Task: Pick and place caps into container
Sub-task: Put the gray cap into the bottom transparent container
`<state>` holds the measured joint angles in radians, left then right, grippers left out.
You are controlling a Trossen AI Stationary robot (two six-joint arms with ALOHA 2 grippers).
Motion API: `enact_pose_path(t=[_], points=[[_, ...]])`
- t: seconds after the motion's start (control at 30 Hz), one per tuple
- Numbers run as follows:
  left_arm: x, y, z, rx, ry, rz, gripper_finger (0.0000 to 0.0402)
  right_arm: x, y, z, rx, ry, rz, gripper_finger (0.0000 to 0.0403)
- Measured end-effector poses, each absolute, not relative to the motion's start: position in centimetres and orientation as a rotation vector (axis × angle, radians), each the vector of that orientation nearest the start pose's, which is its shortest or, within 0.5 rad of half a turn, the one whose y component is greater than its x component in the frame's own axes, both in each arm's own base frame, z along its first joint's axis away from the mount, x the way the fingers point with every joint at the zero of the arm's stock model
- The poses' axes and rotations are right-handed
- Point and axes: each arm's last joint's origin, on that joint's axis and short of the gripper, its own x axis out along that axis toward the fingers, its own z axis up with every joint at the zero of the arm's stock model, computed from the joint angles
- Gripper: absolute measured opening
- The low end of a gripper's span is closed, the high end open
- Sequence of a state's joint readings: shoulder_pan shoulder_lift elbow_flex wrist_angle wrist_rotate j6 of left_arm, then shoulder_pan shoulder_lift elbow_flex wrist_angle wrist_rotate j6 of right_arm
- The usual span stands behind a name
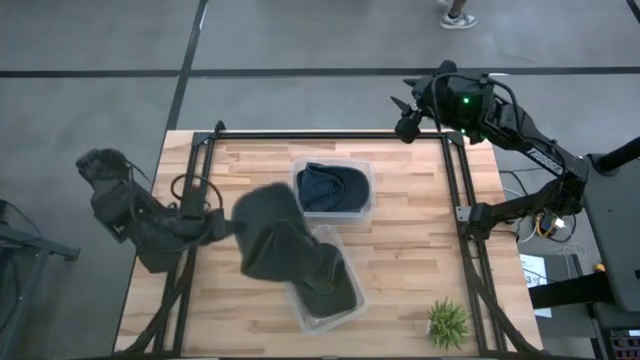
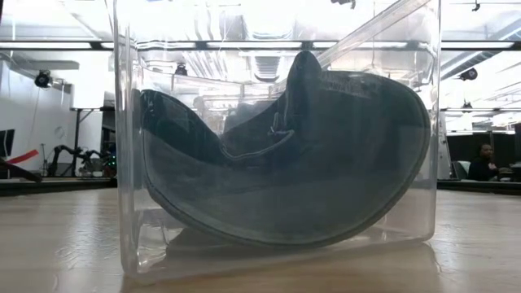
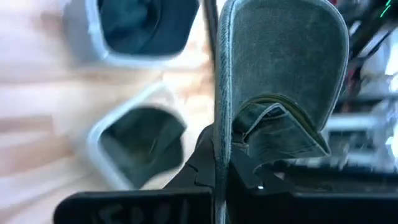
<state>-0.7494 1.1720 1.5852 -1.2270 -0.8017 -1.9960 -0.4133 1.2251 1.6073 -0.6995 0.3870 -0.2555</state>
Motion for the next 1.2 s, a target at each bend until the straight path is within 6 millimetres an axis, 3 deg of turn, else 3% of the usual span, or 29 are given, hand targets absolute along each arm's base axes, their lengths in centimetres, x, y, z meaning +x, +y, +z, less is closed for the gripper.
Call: enact_pose_path(t=[0.23, 0.4, 0.53, 0.7, 0.93, 1.1, 1.2], points=[[17.6, -12.9, 41.5, -1.442, 0.193, 0.687, 0.0006, 18.3, -9.1, 47.7, -0.285, 0.475, -0.697, 0.0226], [19.9, -15.1, 39.5, -1.482, 0.210, 0.745, 0.0006, 15.7, -7.7, 49.5, -0.284, 0.370, -0.624, 0.0226], [22.1, -16.8, 38.2, -1.568, 0.197, 0.739, 0.0006, 14.7, -7.3, 50.2, -0.263, 0.306, -0.631, 0.0226], [24.1, -18.0, 36.6, -1.583, 0.212, 0.761, 0.0006, 14.8, -7.3, 50.3, -0.242, 0.287, -0.635, 0.0226], [25.5, -19.5, 34.3, -1.606, 0.432, 0.815, 0.0007, 15.9, -7.8, 49.6, -0.220, 0.327, -0.627, 0.0226], [26.4, -19.2, 33.2, -1.564, 0.403, 0.852, 0.0014, 16.5, -8.0, 49.2, -0.218, 0.356, -0.623, 0.0226], [27.2, -19.0, 32.2, -1.530, 0.395, 0.883, 0.0039, 16.7, -8.1, 49.2, -0.220, 0.363, -0.621, 0.0226]])
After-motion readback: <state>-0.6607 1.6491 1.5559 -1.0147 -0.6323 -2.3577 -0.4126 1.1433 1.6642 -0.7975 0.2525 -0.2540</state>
